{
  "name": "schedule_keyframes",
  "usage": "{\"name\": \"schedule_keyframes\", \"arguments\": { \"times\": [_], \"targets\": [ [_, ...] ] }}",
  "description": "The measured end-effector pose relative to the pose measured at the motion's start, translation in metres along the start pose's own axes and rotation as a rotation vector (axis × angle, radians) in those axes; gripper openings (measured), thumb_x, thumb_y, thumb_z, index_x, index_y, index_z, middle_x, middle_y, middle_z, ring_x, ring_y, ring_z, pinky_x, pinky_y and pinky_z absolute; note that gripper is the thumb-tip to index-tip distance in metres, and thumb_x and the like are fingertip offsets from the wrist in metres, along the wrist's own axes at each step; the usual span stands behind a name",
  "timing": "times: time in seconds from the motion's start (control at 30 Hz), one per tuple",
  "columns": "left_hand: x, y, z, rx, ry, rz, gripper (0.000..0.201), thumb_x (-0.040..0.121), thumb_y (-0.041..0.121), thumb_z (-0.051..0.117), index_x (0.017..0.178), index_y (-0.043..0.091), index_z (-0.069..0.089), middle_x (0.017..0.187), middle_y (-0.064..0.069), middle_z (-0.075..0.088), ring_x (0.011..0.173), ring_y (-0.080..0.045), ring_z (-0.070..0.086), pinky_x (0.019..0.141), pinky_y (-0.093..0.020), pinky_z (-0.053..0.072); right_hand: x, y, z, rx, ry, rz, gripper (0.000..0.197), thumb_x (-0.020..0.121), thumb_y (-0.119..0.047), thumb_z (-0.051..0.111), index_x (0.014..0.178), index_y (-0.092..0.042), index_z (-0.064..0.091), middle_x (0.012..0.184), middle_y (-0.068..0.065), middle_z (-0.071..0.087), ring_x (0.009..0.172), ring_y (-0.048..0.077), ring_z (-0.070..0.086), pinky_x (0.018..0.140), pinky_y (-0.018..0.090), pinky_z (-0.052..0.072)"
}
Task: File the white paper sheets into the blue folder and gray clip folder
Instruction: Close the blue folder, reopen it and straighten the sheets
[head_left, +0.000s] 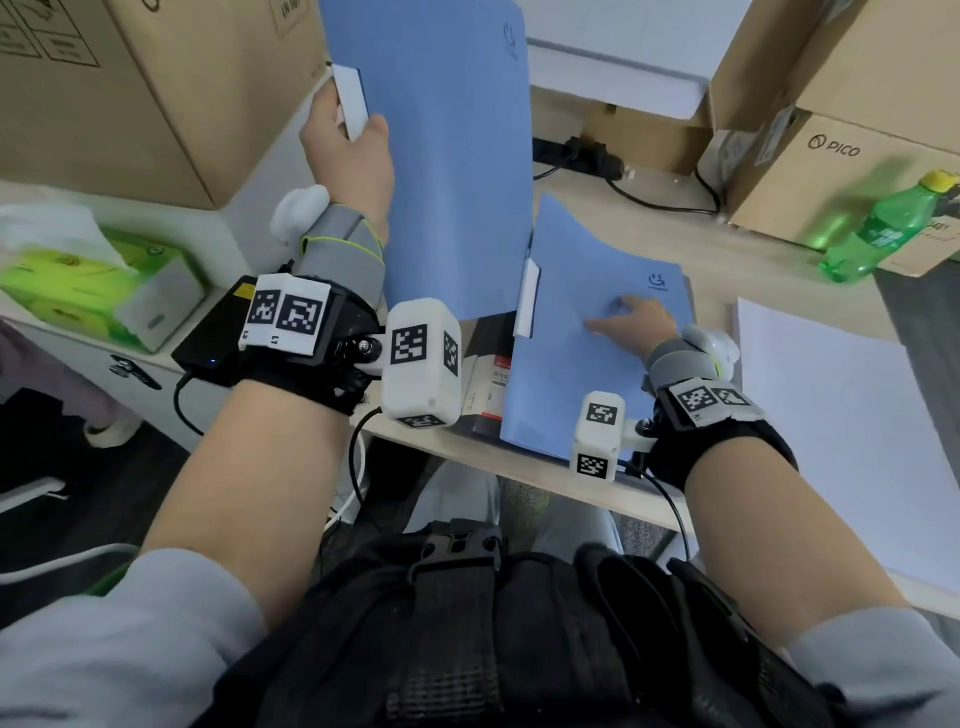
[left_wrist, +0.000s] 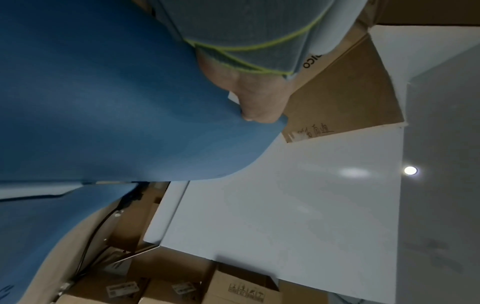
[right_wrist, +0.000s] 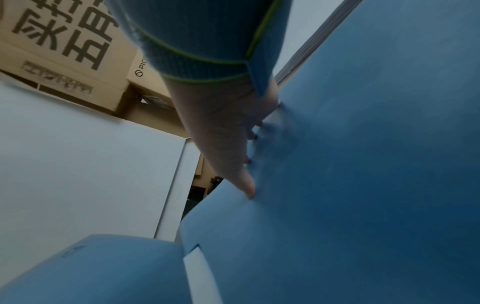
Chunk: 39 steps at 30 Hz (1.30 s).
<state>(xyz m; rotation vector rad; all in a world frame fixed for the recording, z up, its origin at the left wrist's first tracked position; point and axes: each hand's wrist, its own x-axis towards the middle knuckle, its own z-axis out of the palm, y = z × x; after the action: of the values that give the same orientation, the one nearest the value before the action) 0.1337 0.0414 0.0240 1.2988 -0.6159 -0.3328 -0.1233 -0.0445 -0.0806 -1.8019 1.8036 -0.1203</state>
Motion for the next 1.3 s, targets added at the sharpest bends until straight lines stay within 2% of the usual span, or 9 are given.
{"name": "schedule_keyframes", "arguments": {
  "times": [0.23,0.4,0.5,0.6,0.7,0.87,1.1,1.23,1.3],
  "targets": [
    [-0.006,0.012,0.005,-0.143,0.024,0.007,0.016,0.08,0.0,0.045,0.081,0.016,0.049,0.073,0.002,0.045,0.062,-0.01,0.037,0.057,-0.015,0.035,-0.016,-0.011,0.008,0.087,-0.004,-0.093,0.065,0.08,-0.039,0.069,0.137,-0.018,0.047,0.144,0.007,0.041,0.136,0.029,0.034,0.113,0.038,0.03],
    [-0.04,-0.014,0.032,-0.067,-0.157,-0.15,0.021,0.085,-0.003,0.044,0.077,0.015,0.05,0.066,0.004,0.041,0.048,-0.001,0.035,0.047,-0.011,0.029,-0.031,0.018,-0.013,0.902,0.18,0.035,0.039,0.098,-0.003,0.041,0.137,0.005,0.039,0.129,0.013,0.052,0.112,0.032,0.055,0.096,0.036,0.046],
    [-0.052,-0.031,0.041,-0.009,-0.173,-0.211,0.034,0.084,-0.005,0.043,0.063,0.019,0.034,0.062,0.005,0.028,0.038,-0.002,0.025,0.041,-0.012,0.02,-0.045,0.039,-0.022,1.405,0.156,0.01,0.018,0.094,-0.034,0.052,0.1,-0.019,0.061,0.087,-0.002,0.063,0.08,0.022,0.056,0.081,0.035,0.047],
    [-0.064,-0.049,0.047,0.039,-0.19,-0.245,0.034,0.085,-0.006,0.042,0.063,0.02,0.035,0.061,0.004,0.029,0.035,-0.003,0.025,0.04,-0.013,0.02,-0.054,0.056,-0.032,1.608,0.181,0.051,0.047,0.094,-0.054,0.041,0.074,-0.015,0.06,0.07,0.001,0.066,0.065,0.021,0.062,0.069,0.026,0.047],
    [-0.081,-0.062,0.053,0.065,-0.243,-0.272,0.027,0.085,-0.006,0.042,0.069,0.016,0.042,0.065,0.002,0.037,0.043,0.0,0.03,0.044,-0.011,0.025,-0.068,0.073,-0.039,1.474,0.208,0.024,0.039,0.095,-0.042,0.046,0.079,-0.012,0.065,0.069,0.0,0.067,0.053,0.014,0.061,0.053,0.02,0.045],
    [-0.106,-0.077,0.066,0.084,-0.391,-0.314,0.021,0.083,0.003,0.046,0.066,0.015,0.04,0.064,-0.001,0.038,0.058,-0.014,0.034,0.053,-0.021,0.03,-0.07,0.099,-0.028,0.896,0.296,-0.014,0.02,0.077,-0.023,0.073,0.095,-0.014,0.07,0.097,0.006,0.07,0.089,0.02,0.065,0.088,0.039,0.054],
    [-0.131,-0.082,0.072,0.207,-0.704,-0.362,0.034,0.089,-0.004,0.046,0.117,0.011,0.058,0.107,-0.003,0.061,0.09,-0.018,0.058,0.076,-0.025,0.052,-0.078,0.119,-0.033,0.543,0.51,0.064,0.031,0.084,-0.014,0.059,0.114,-0.012,0.067,0.088,0.006,0.059,0.081,0.021,0.052,0.076,0.027,0.045],
    [-0.142,-0.088,0.077,0.379,-0.638,-0.297,0.018,0.07,0.011,0.047,0.085,0.015,0.058,0.083,-0.006,0.054,0.073,-0.02,0.045,0.067,-0.032,0.041,-0.084,0.127,-0.035,0.483,0.555,0.071,0.026,0.086,-0.008,0.05,0.105,0.0,0.066,0.084,0.028,0.053,0.079,0.04,0.044,0.066,0.034,0.045],
    [-0.14,-0.089,0.081,0.483,-0.653,-0.256,0.014,0.062,0.013,0.045,0.075,0.014,0.051,0.075,-0.009,0.046,0.069,-0.02,0.037,0.062,-0.032,0.033,-0.08,0.134,-0.037,0.471,0.564,0.056,0.026,0.086,-0.005,0.047,0.102,0.004,0.065,0.074,0.017,0.043,0.071,0.027,0.033,0.059,0.028,0.032]
  ]
}}
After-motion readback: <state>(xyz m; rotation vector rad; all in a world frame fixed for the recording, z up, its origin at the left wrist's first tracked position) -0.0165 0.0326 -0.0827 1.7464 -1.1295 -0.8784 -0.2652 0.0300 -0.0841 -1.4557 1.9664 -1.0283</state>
